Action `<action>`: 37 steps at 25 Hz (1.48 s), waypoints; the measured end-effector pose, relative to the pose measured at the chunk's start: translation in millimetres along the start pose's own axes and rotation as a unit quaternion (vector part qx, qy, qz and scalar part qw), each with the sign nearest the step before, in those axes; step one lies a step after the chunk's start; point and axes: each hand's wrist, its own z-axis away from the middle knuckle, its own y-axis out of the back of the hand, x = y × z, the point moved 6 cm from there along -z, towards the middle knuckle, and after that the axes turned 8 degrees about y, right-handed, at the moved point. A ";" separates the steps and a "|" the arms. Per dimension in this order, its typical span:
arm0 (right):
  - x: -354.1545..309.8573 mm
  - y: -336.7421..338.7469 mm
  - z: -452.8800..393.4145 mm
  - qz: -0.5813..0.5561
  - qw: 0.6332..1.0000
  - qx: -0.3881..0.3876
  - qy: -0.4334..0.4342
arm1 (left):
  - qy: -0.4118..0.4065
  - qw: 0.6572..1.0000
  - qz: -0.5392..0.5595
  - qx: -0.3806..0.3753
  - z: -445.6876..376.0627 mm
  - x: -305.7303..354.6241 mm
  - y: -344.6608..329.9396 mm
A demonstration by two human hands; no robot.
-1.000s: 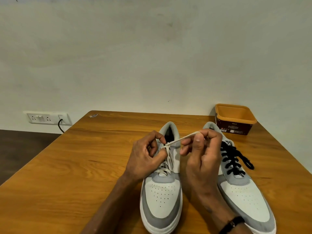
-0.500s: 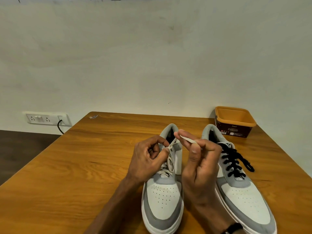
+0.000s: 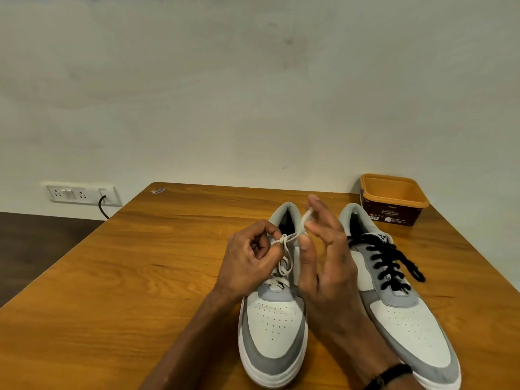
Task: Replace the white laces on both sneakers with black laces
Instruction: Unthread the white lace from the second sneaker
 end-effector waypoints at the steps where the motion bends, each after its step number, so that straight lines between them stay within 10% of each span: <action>1: 4.0 -4.0 1.6 0.019 1.000 -0.016 -0.012 | 0.011 1.000 0.015 -0.004 -0.8 -1.9 -0.2; 28: 29.8 -13.1 15.1 -0.061 0.980 -0.071 -0.175 | 0.088 0.989 0.097 -0.074 -6.0 -6.8 0.8; 37: 27.5 -16.0 16.0 -0.068 0.981 -0.060 -0.170 | 0.206 0.873 0.441 0.034 -9.7 -14.8 32.2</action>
